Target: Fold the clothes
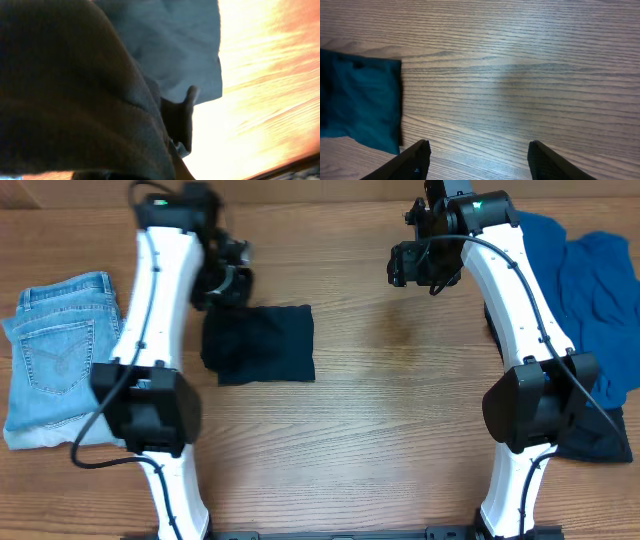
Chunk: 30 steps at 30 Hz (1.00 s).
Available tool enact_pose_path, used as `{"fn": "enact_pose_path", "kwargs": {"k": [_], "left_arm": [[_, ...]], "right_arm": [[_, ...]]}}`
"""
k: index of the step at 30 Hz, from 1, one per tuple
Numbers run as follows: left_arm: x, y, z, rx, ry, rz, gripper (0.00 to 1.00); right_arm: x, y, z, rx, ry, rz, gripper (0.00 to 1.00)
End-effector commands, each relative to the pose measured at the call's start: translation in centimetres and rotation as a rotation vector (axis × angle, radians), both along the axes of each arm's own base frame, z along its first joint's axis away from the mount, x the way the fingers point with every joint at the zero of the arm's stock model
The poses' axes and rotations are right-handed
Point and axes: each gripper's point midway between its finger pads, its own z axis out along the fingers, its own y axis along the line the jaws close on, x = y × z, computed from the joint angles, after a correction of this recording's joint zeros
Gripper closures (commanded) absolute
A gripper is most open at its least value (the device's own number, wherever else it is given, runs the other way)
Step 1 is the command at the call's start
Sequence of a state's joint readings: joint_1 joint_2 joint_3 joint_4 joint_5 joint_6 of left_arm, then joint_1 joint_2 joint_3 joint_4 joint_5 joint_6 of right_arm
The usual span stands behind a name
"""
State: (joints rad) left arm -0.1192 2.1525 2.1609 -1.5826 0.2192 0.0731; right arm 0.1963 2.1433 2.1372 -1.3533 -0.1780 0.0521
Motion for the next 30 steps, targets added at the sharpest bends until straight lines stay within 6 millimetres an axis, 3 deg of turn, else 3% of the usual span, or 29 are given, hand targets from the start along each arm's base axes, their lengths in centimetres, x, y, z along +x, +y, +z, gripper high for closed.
{"fn": "enact_pose_path", "kwargs": {"k": [1,5,19,21,22,24,26,28,30], "left_arm": [[-0.5,-1.9,1.2,0.186,-0.078,-0.104,0.92],[-1.0,-3.6,1.2,0.262,-0.101,-0.145,0.91],[-1.7,-4.4,1.2,0.264,-0.086,-0.145,0.89],[-2.1,-5.5,0.8,0.238,-0.072,-0.143,0.46],[-2.5,-6.6,0.7,0.199,-0.063,-0.161,0.43],[-3.4,-10.3,0.8,0.049,-0.063,-0.288,0.42],[-4.0,-12.5,1.1,-0.035,-0.078,-0.390,0.44],[-3.7,-12.1,0.9,0.006,-0.091,-0.399,0.51],[-3.0,-10.0,0.7,0.089,-0.091,-0.328,0.59]], "right_arm": [[0.2,0.0,0.4,0.002,-0.013,-0.005,0.34],[0.2,0.0,0.4,0.002,-0.013,-0.005,0.33],[0.1,-0.1,0.3,0.000,-0.006,-0.005,0.33],[0.1,-0.1,0.3,0.001,-0.006,-0.005,0.33],[0.1,-0.1,0.3,0.001,-0.006,-0.005,0.33],[0.1,-0.1,0.3,0.001,-0.006,-0.005,0.33],[-0.1,-0.1,0.3,-0.001,0.001,-0.005,0.33],[-0.2,-0.1,0.2,-0.002,0.008,-0.004,0.33],[-0.7,0.3,0.2,0.012,0.020,0.030,0.30]]}}
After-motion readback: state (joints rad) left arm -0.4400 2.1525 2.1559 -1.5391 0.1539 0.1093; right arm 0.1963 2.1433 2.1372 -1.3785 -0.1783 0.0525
